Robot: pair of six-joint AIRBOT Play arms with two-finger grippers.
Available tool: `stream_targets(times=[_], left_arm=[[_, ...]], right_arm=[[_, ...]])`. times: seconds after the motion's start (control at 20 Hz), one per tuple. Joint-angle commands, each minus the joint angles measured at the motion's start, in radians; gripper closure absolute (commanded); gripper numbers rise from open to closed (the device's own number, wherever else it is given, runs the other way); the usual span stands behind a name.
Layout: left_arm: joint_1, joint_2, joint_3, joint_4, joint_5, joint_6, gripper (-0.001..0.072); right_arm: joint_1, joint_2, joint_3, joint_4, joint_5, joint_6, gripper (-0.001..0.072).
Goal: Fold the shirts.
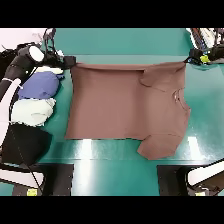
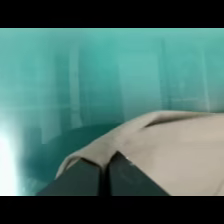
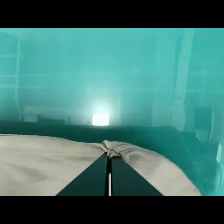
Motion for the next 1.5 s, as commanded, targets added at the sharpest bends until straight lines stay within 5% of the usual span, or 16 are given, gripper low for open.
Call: stream_targets(times=[0.0,0.15,0.45,0.5,0.55,0.6,0.65,0.9,1.15,1.45], left_arm=[[0.000,-0.024,0.080,0.003,-0.190,0.058,0.0685],[0.000,-0.023,0.018,0.002,-0.343,0.077,0.0685],[0.000,-0.023,-0.161,-0.024,-0.324,0.047,0.0660],[0.000,-0.023,-0.163,-0.021,-0.325,0.021,0.0357],[0.000,-0.021,-0.160,-0.021,-0.325,0.019,0.0151],[0.001,-0.011,-0.156,-0.017,-0.329,0.008,0.0224],[0.001,0.010,-0.156,-0.004,-0.338,-0.002,0.0227],[0.001,0.190,-0.265,0.246,-0.544,-0.048,0.0226],[0.000,0.433,-0.662,0.225,-0.505,-0.085,0.0185],[0.000,0.581,-0.935,0.026,-0.427,-0.084,0.0156]], right_arm=[[-0.003,-0.011,0.023,-0.067,0.096,-0.018,0.0700],[0.009,0.082,-0.161,-0.152,0.109,-0.023,0.0699],[0.009,0.284,-0.609,-0.138,-0.068,-0.023,0.0698],[0.009,0.300,-0.644,-0.127,-0.077,-0.023,0.0695],[0.008,0.314,-0.671,-0.103,-0.077,-0.016,0.0632],[-0.002,0.326,-0.683,-0.087,-0.075,0.006,0.0377],[-0.011,0.341,-0.684,-0.085,-0.056,0.035,0.0249],[-0.074,0.498,-0.684,-0.088,0.089,0.028,0.0251],[-0.066,0.625,-0.684,-0.087,0.127,0.028,0.0252],[-0.045,0.676,-0.684,-0.062,0.135,0.028,0.0252]])
